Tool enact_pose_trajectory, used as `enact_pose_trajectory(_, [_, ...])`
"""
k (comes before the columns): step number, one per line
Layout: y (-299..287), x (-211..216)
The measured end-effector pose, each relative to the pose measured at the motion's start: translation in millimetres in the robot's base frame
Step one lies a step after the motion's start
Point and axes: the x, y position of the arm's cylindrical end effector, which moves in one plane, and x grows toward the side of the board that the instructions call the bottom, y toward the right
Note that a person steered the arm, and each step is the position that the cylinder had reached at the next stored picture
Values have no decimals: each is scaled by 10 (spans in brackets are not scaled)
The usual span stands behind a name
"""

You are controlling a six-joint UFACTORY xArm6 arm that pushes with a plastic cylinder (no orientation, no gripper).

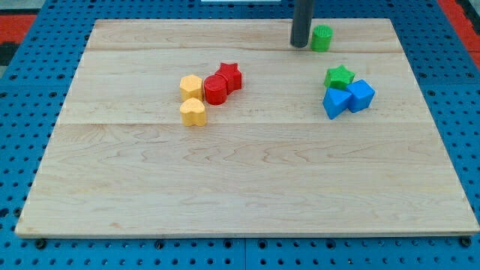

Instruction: Move the green star left of green circle

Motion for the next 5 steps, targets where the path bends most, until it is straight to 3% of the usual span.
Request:
enact_pose_trajectory(1, [349,84])
enact_pose_trajectory(2, [478,729])
enact_pose_trajectory(3, [1213,1071])
enact_pose_trajectory(4, [1155,1732])
enact_pose_trajectory(5, [326,1905])
